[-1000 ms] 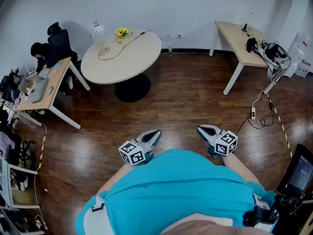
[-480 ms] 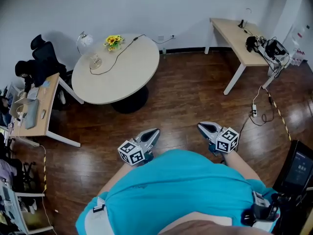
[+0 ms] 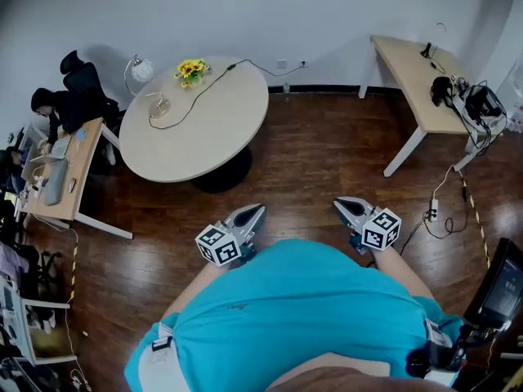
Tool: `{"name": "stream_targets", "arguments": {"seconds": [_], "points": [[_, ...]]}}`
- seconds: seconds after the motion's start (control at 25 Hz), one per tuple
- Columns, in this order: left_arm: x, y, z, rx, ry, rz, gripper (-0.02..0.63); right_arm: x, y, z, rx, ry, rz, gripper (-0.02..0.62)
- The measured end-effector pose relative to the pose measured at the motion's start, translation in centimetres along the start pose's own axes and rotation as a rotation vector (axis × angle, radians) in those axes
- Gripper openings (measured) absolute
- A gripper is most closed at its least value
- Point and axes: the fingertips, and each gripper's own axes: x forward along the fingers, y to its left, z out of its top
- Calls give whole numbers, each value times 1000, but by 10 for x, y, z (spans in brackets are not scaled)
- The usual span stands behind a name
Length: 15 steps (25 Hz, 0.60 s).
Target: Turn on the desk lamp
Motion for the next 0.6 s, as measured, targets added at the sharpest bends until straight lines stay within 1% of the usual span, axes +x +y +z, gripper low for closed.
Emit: {"name": "stream_targets", "arguments": {"seconds": [0.12,0.24,0.32,0.4,0.48,0.6], "points": [[62,3,5,12,-7,30,18,-8,-59,23,-14,9,51,2],[107,6,5,42,7,45,18,-11,-107,42,-16,16,83,2],[124,14,6,45,13,60,18,-6,-135,54,-21,24,91,2],[131,30,13,30,7,83,18,7,-158,67,-20,24,95,2],[137,52,20,19,-8,113,18,22,-177,76,-22,23,105,2],[155,91,16,25,-24,144,18,48,-214,76,-42,36,119,2]]}}
